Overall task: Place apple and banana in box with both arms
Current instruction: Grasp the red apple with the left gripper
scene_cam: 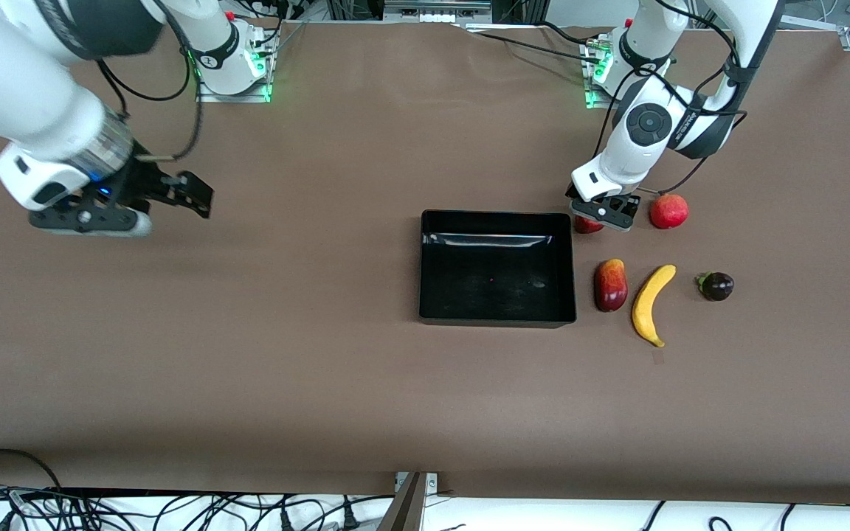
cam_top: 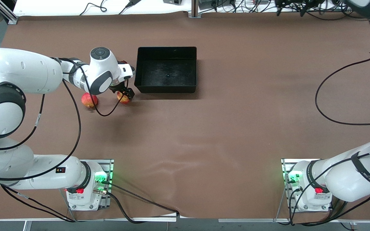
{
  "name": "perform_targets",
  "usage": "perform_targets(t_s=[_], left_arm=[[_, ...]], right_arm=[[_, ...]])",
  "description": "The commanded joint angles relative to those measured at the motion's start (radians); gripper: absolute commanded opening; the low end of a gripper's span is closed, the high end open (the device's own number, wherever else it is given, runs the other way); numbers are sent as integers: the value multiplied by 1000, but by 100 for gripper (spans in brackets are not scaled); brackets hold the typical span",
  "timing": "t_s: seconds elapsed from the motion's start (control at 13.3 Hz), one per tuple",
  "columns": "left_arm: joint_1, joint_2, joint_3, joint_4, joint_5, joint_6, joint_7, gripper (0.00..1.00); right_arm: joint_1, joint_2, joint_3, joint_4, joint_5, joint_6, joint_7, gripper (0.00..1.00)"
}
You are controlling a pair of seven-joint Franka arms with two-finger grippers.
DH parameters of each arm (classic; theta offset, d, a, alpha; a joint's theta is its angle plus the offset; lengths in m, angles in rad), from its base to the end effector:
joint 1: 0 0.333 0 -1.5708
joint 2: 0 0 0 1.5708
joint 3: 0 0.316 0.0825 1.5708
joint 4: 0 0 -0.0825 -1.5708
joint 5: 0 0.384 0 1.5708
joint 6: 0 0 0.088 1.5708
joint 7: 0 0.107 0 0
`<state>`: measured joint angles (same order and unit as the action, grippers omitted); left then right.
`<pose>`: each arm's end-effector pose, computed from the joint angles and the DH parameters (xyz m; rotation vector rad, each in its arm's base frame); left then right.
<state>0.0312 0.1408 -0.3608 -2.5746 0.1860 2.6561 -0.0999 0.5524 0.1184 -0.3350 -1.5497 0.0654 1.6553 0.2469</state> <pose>0.4152 -0.1523 0.2109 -3.0389 0.6070 0.0588 0.5768 0.1451 0.5774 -3.1169 0.0517 0.0188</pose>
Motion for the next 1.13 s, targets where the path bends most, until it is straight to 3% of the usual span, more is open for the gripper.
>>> perform_targets(t_s=[0.0, 0.08, 0.15, 0.3, 0.45, 0.53, 0.68, 0.83, 1.06], left_arm=[[33, 39, -10, 1, 17, 41, 8, 100], [38, 39, -10, 1, 17, 38, 8, 64], [38, 39, -10, 1, 17, 32, 15, 44], [38, 8, -10, 19, 17, -45, 20, 27], [36, -61, -15, 95, 18, -213, 16, 22], [33, -75, -15, 176, 17, -346, 20, 22], [20, -61, -21, 365, -2, -593, 8, 22], [10, 17, -62, 563, -77, -761, -76, 23], [-65, 181, -101, 767, -105, -794, -341, 24]], right_arm=[[-130, -46, 84, -41, 10, -18, -86, 100], [-200, -57, 137, -44, 8, -25, -90, 100], [-265, -60, 193, -44, 2, -32, -92, 100], [-380, -63, 284, -44, -1, -38, -135, 100], [-460, -63, 339, -46, -7, -40, -158, 100], [-510, -69, 381, -52, -12, -40, -175, 100], [-536, -80, 393, -59, -35, -40, -192, 100], [-537, -77, 390, -49, -48, -61, -192, 100], [-537, -77, 390, -38, -52, -62, -179, 100]])
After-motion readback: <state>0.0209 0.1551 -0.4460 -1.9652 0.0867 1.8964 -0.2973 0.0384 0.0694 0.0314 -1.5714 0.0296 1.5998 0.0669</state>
